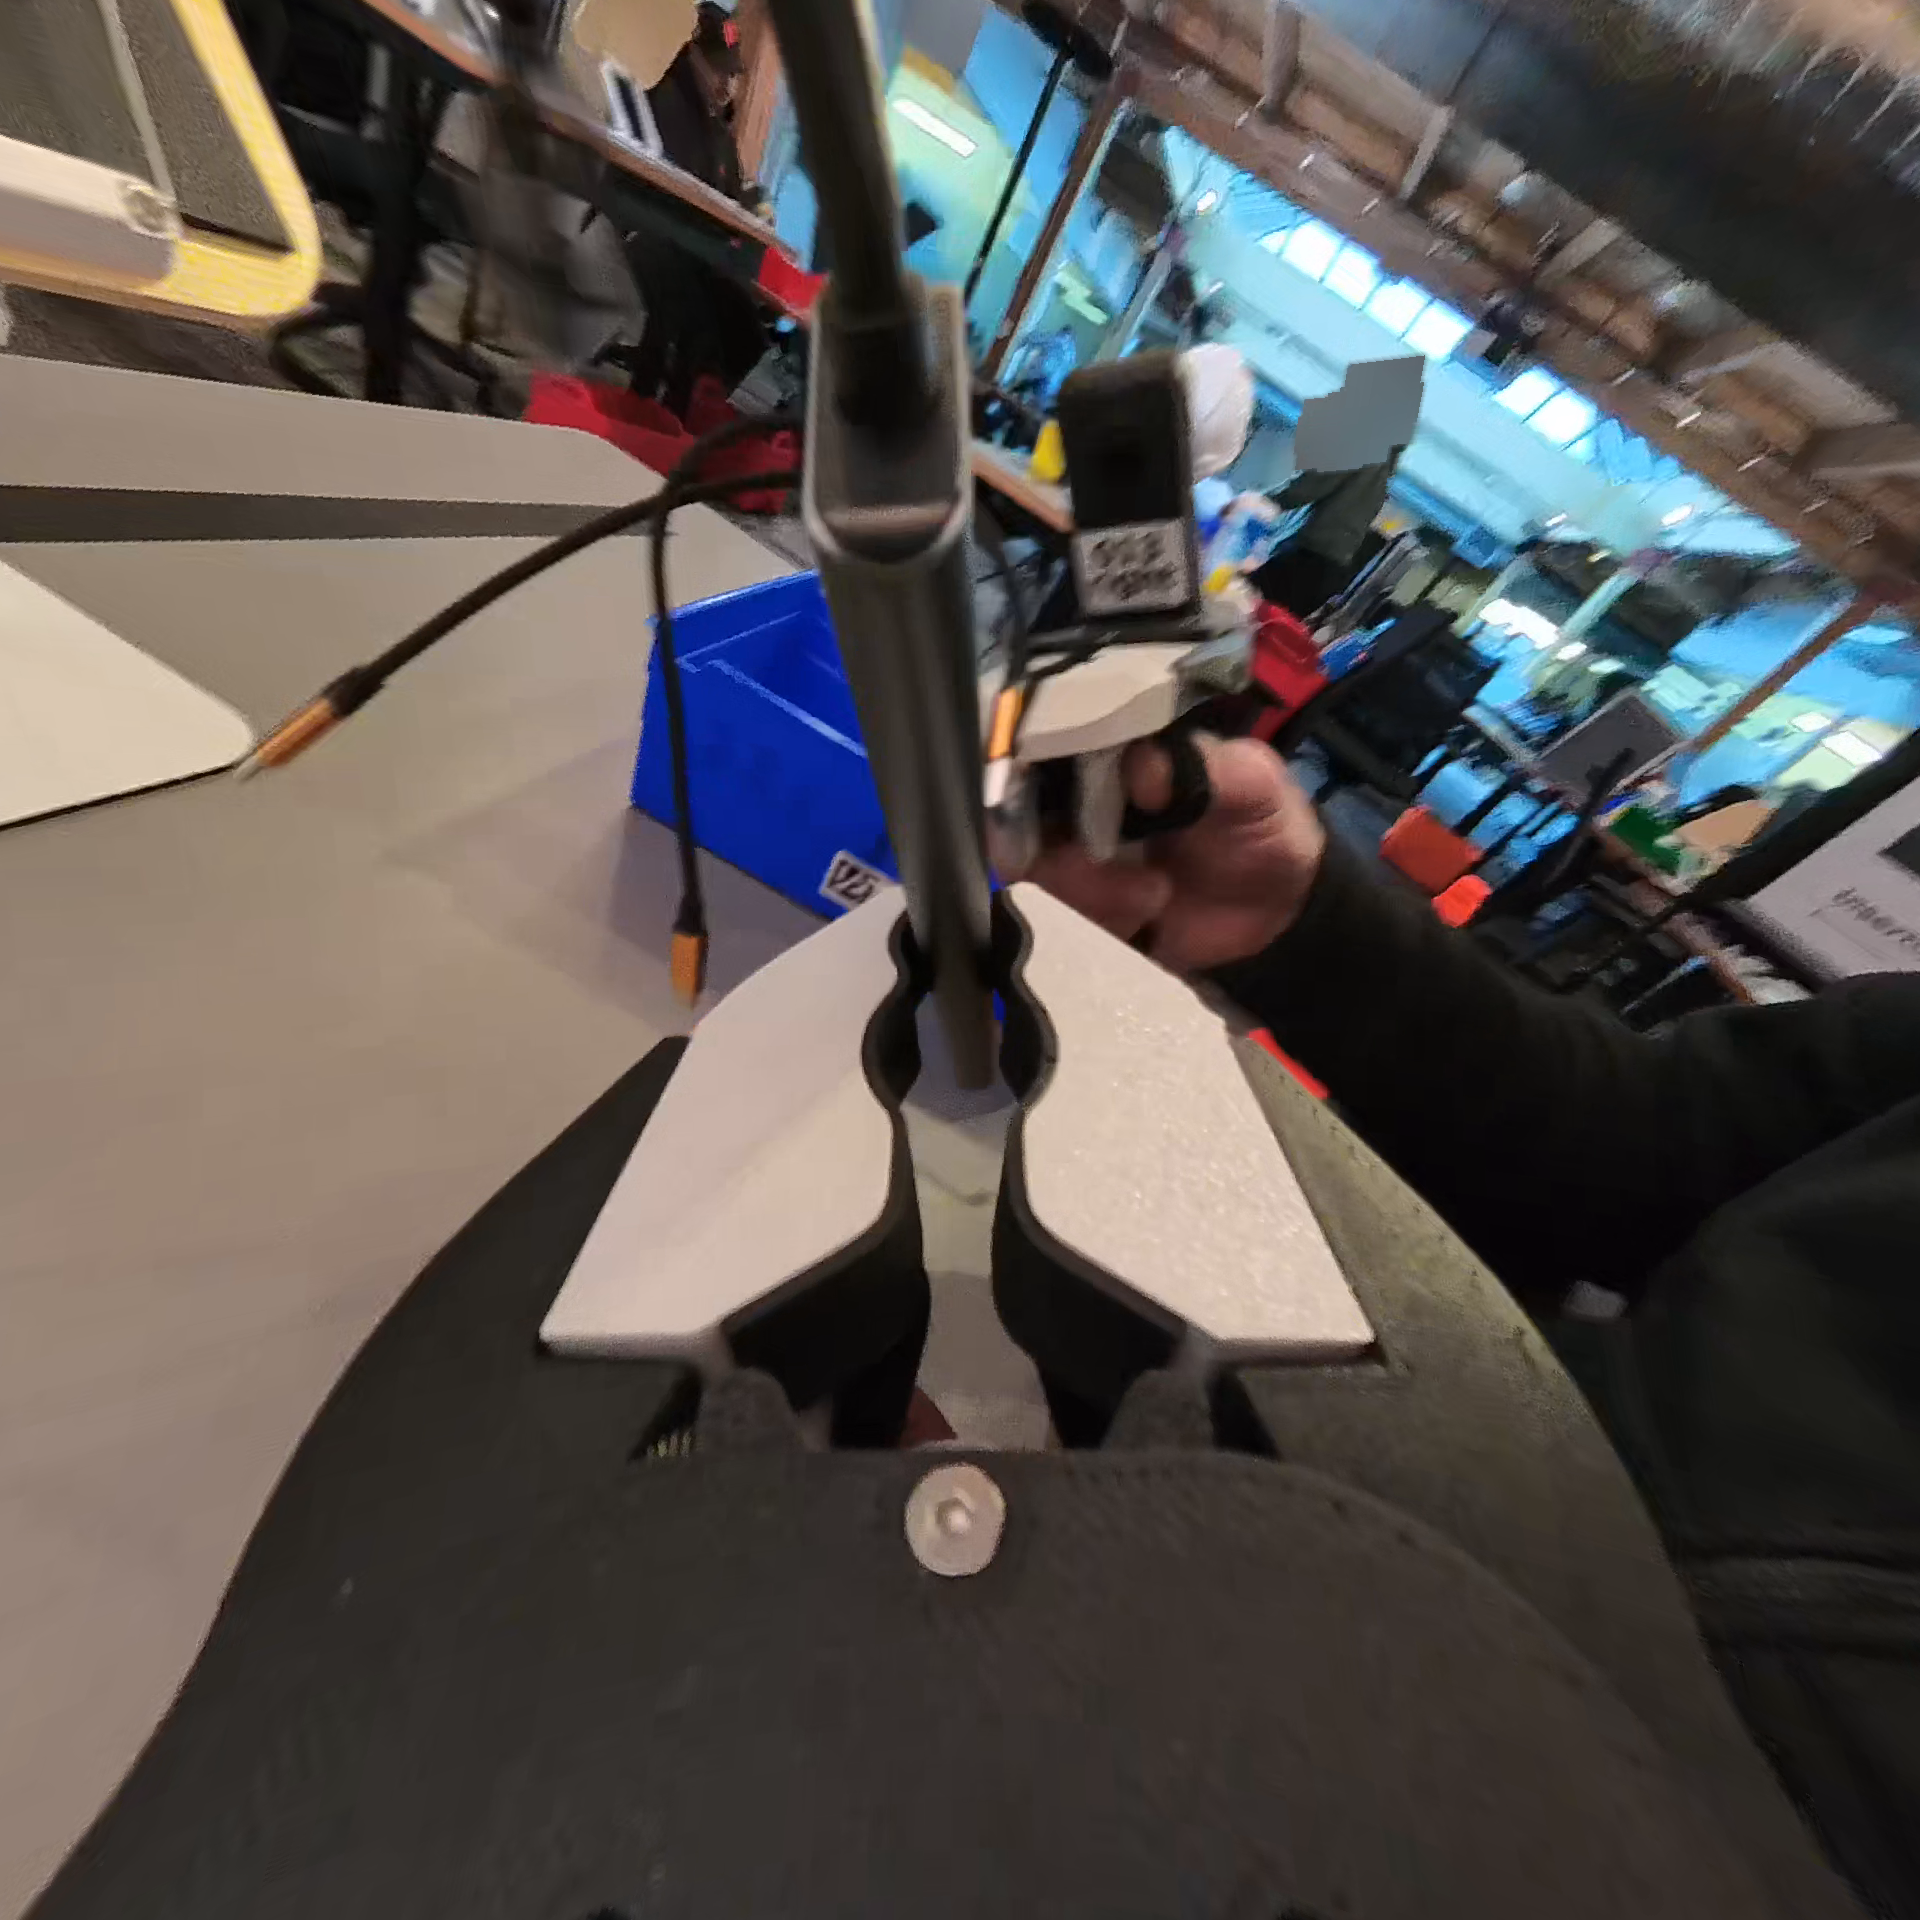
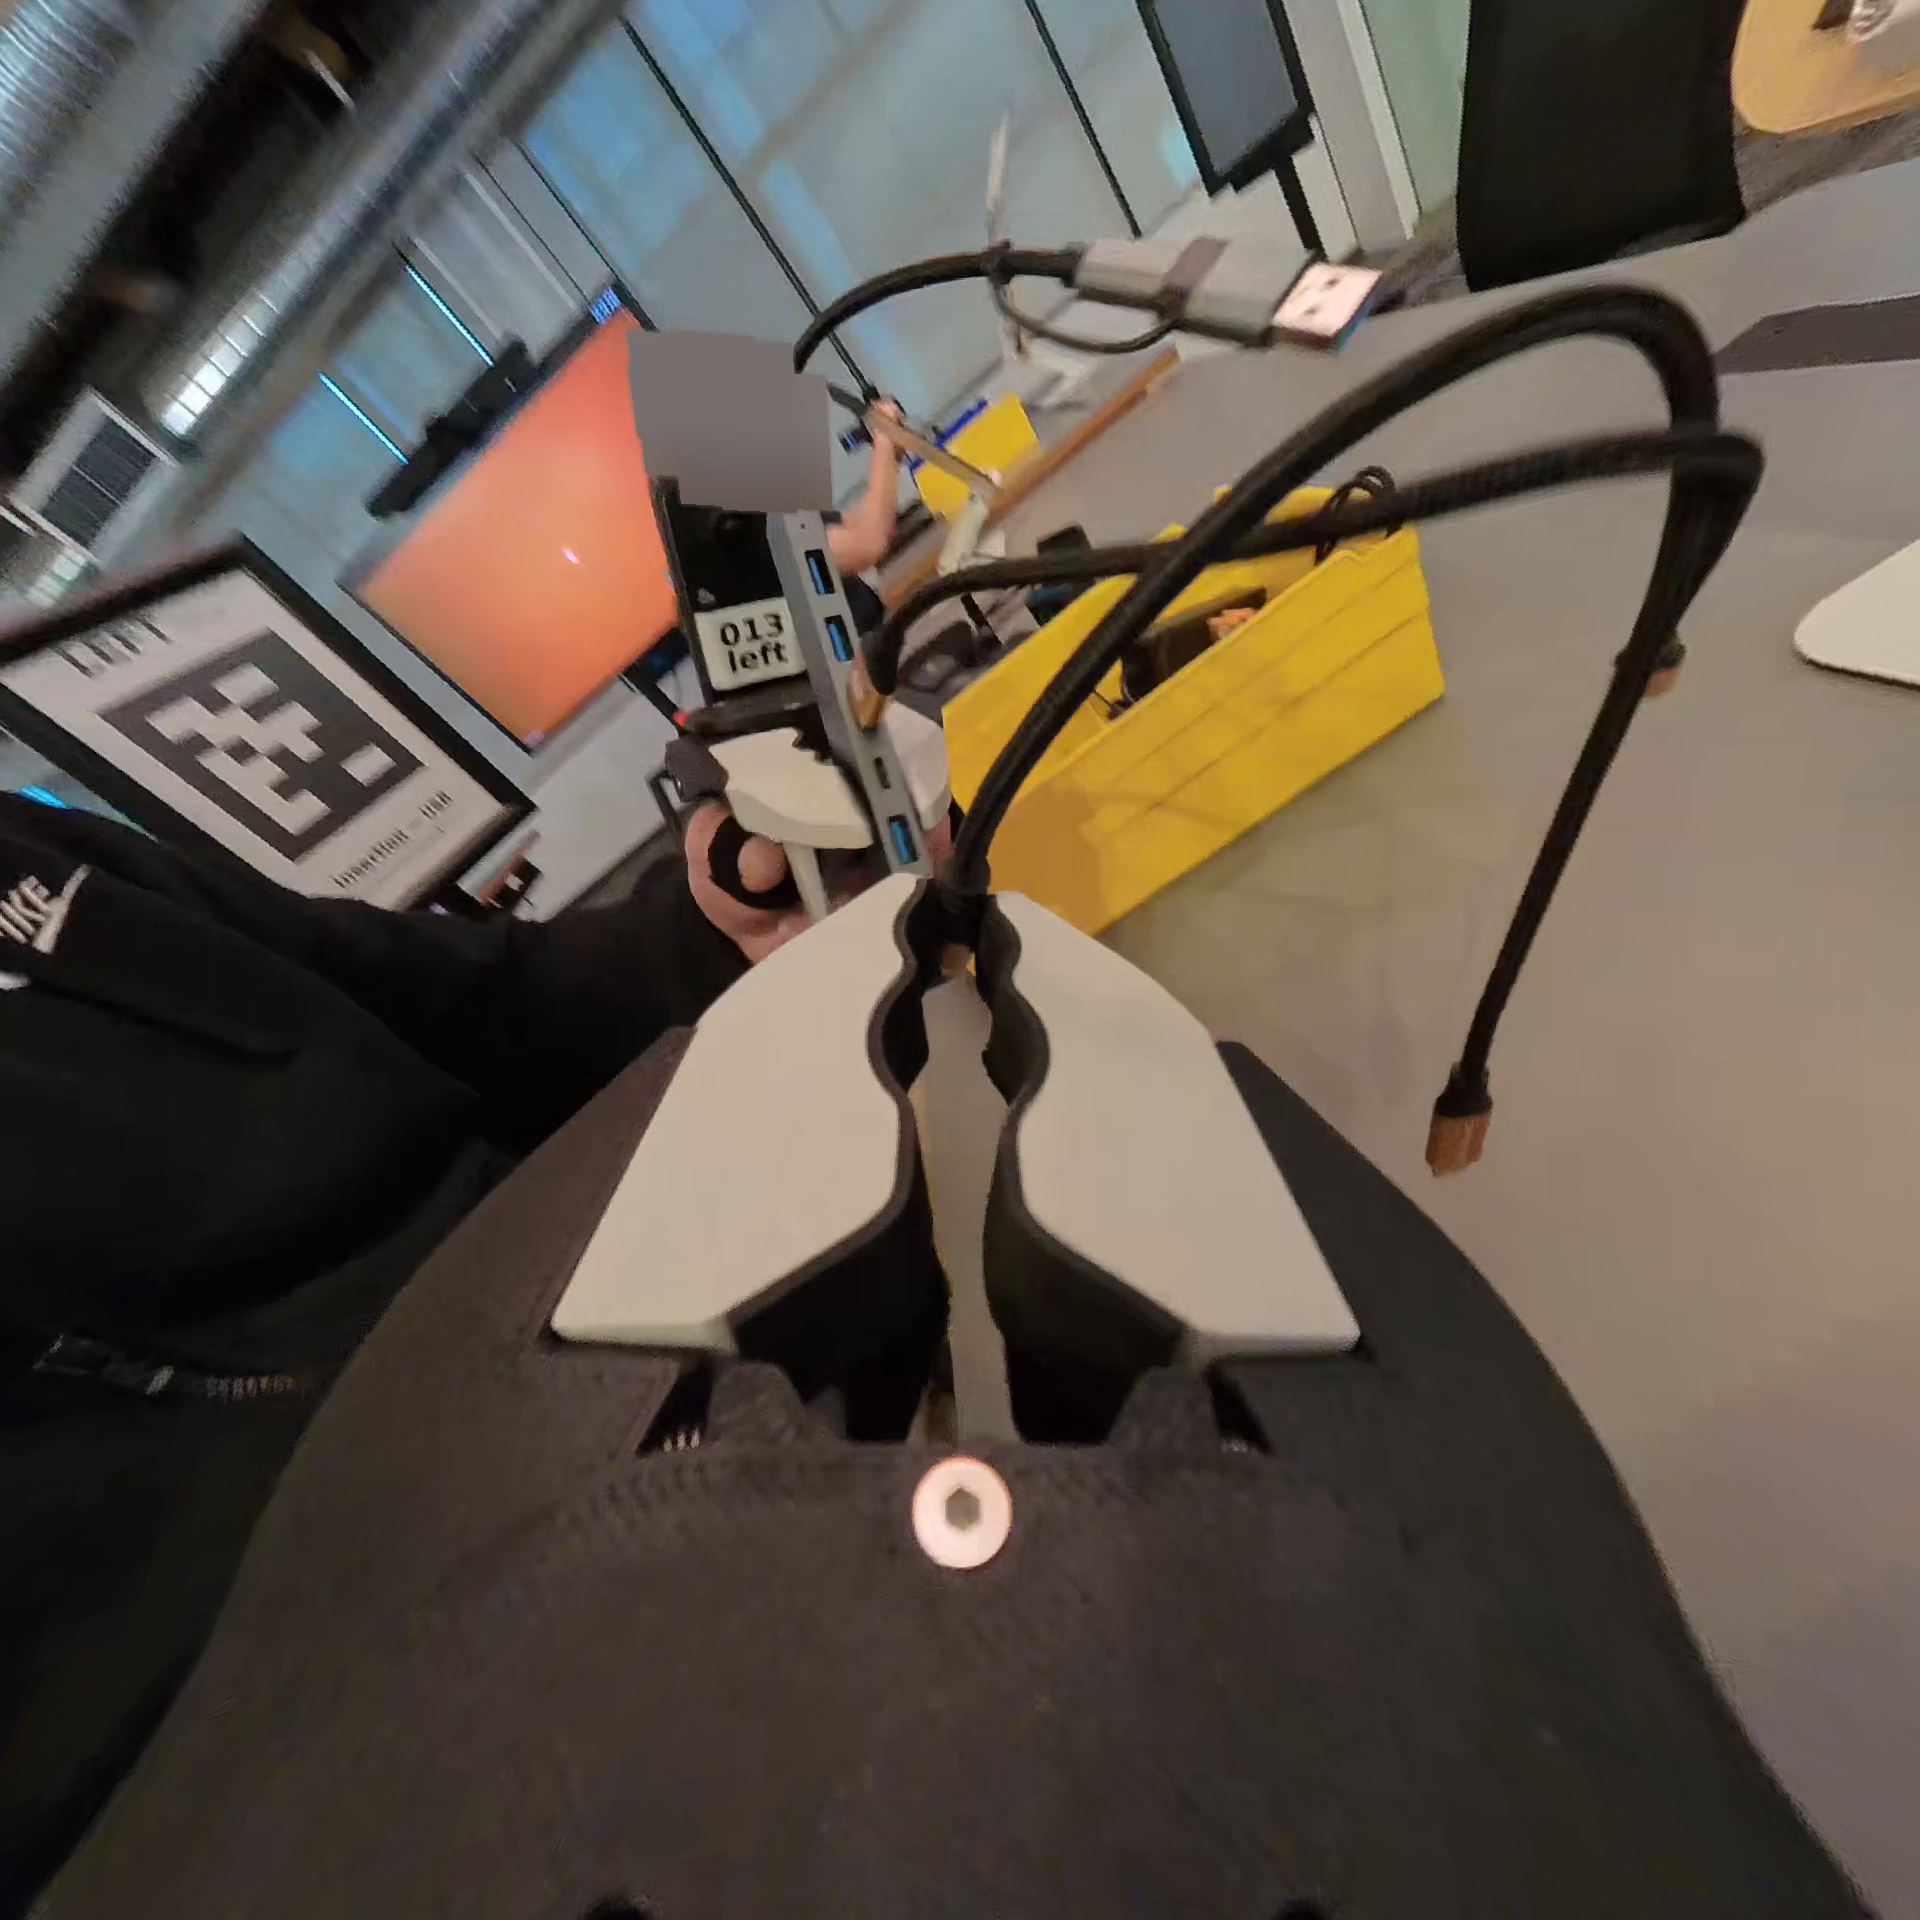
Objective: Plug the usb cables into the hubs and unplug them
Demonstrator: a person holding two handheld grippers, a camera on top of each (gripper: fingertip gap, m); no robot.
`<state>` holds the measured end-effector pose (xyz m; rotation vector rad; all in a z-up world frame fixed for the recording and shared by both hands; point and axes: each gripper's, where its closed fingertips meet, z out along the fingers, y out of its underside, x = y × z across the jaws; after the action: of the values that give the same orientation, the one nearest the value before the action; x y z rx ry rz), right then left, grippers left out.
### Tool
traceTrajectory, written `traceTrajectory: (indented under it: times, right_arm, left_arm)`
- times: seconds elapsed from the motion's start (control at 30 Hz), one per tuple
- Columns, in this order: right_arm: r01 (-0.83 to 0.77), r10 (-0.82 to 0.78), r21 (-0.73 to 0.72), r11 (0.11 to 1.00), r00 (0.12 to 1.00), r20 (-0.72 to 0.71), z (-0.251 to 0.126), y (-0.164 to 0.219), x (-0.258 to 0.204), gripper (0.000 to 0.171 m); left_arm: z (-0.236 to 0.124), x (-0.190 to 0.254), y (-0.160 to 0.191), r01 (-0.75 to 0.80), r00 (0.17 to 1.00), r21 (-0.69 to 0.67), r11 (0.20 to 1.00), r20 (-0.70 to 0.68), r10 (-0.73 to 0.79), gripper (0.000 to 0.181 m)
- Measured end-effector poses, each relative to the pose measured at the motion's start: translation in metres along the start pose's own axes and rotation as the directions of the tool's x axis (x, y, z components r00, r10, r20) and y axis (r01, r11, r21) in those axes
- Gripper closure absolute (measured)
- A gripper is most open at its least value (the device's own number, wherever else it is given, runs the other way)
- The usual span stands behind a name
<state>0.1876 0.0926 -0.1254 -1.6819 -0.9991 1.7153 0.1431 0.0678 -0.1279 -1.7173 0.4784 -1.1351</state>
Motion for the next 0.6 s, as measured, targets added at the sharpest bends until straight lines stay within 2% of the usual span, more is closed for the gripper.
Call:
traceTrajectory:
  times: [0.23, 0.37, 0.43, 0.6]
  right_arm:
    - [0.093, -0.104, -0.061, 0.994, 0.971, -0.213, -0.078, -0.026, -0.006, 0.164]
    - [0.146, -0.160, -0.069, 0.987, 0.930, -0.332, -0.126, -0.033, -0.016, 0.164]
    - [0.162, -0.162, -0.029, 0.986, 0.917, -0.364, -0.152, -0.042, -0.026, 0.164]
    - [0.142, -0.195, -0.140, 0.980, 0.822, -0.535, -0.208, -0.024, -0.025, 0.164]
  left_arm:
    - [-0.019, -0.027, -0.017, 0.061, 0.996, 0.094, 0.994, 0.063, -0.067, 0.170]
    - [-0.024, -0.035, -0.018, 0.083, 0.992, 0.117, 0.990, 0.087, -0.094, 0.170]
    - [-0.027, -0.041, -0.018, 0.096, 0.989, 0.128, 0.987, 0.101, -0.109, 0.170]
    - [-0.029, -0.043, -0.024, 0.103, 0.987, 0.157, 0.982, 0.104, -0.120, 0.170]
